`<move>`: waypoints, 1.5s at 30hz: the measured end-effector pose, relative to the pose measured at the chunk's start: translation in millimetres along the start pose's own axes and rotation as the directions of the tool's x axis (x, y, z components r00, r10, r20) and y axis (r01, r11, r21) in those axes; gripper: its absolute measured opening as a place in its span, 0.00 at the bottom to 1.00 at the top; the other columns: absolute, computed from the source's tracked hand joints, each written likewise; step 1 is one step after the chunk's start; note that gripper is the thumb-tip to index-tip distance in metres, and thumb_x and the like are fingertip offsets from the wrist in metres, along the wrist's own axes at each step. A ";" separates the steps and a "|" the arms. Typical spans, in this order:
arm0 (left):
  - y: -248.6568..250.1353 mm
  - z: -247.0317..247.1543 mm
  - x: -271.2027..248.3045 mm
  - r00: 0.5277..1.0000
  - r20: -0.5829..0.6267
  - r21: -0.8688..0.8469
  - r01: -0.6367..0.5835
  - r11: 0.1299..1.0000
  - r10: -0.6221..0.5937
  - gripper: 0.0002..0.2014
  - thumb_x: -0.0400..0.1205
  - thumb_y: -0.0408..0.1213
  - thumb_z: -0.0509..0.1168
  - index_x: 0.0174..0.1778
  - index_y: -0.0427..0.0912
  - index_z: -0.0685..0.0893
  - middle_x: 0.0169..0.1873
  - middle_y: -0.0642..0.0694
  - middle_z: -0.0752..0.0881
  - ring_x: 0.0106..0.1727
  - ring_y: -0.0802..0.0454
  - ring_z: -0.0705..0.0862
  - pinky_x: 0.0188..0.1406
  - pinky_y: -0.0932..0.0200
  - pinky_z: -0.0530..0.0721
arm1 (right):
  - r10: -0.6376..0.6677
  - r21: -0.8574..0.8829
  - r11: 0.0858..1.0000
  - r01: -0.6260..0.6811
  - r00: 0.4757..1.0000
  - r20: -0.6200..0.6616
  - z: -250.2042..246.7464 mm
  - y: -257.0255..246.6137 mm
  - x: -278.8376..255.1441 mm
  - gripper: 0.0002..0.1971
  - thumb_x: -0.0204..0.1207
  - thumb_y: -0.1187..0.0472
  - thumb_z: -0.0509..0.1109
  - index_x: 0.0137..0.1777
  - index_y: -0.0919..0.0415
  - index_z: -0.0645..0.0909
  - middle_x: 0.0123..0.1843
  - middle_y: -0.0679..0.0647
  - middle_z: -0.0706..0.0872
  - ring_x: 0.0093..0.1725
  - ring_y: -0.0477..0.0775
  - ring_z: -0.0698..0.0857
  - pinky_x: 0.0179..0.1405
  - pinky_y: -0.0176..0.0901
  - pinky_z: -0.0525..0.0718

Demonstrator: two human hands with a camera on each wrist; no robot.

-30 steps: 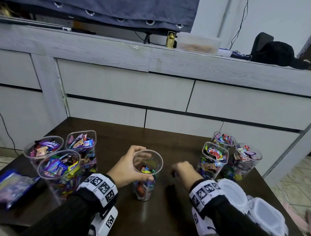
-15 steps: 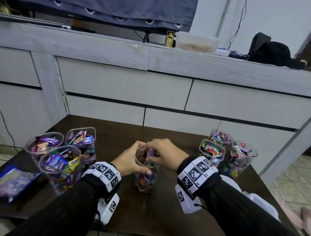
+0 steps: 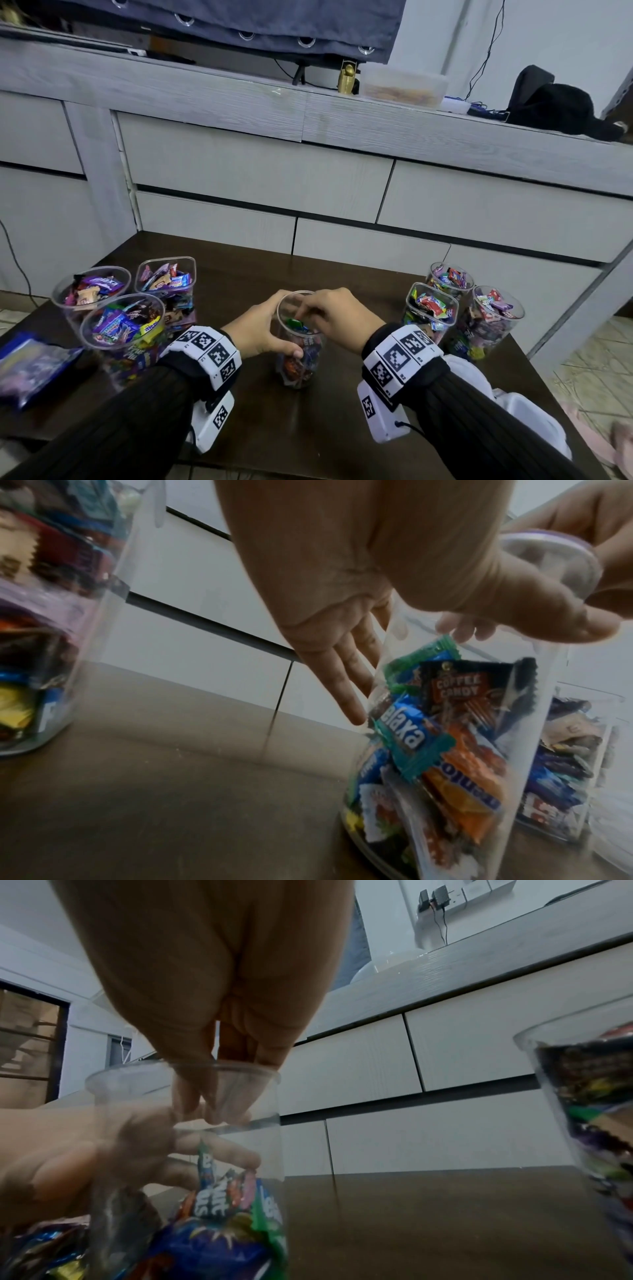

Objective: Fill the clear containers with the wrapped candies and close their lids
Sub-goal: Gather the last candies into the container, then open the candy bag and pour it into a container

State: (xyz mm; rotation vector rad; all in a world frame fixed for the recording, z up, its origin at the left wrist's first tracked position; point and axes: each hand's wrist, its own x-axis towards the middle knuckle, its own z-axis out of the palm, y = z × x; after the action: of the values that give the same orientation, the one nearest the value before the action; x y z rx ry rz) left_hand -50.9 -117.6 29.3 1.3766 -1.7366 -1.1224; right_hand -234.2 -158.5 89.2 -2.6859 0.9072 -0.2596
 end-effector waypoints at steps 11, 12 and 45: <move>34.7 -19.2 -16.5 0.929 -0.338 -0.118 -0.198 0.973 0.148 0.46 0.62 0.73 0.69 0.71 0.49 0.72 0.68 0.56 0.79 0.70 0.61 0.78 0.68 0.61 0.77 | -0.091 0.053 0.993 0.110 0.955 -0.283 -3.5 -12.0 -2.6 0.09 0.76 0.69 0.65 0.51 0.60 0.85 0.49 0.53 0.84 0.51 0.49 0.82 0.54 0.42 0.80; 41.2 -25.3 -19.4 0.903 -0.394 -0.103 -0.228 0.968 0.171 0.37 0.67 0.66 0.69 0.68 0.50 0.75 0.67 0.56 0.81 0.69 0.61 0.79 0.66 0.62 0.80 | -0.114 0.040 0.990 0.133 0.945 -0.307 -5.1 -18.5 -0.8 0.09 0.76 0.69 0.66 0.52 0.60 0.85 0.50 0.53 0.84 0.52 0.50 0.81 0.55 0.42 0.79; -148.7 -144.1 -214.1 0.344 -0.772 0.133 0.909 0.394 -0.534 0.54 0.67 0.73 0.69 0.80 0.38 0.64 0.75 0.35 0.71 0.76 0.39 0.71 0.74 0.51 0.70 | 0.219 -0.250 0.963 -0.098 0.826 0.519 163.2 -72.8 53.7 0.41 0.78 0.37 0.61 0.84 0.46 0.44 0.86 0.51 0.39 0.84 0.64 0.43 0.77 0.72 0.55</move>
State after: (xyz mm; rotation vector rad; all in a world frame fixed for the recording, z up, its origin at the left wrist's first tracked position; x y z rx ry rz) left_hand 189.1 44.9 -39.2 2.7759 -0.8173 -0.3483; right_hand -108.5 -100.9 -36.2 -2.6090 0.9995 0.6490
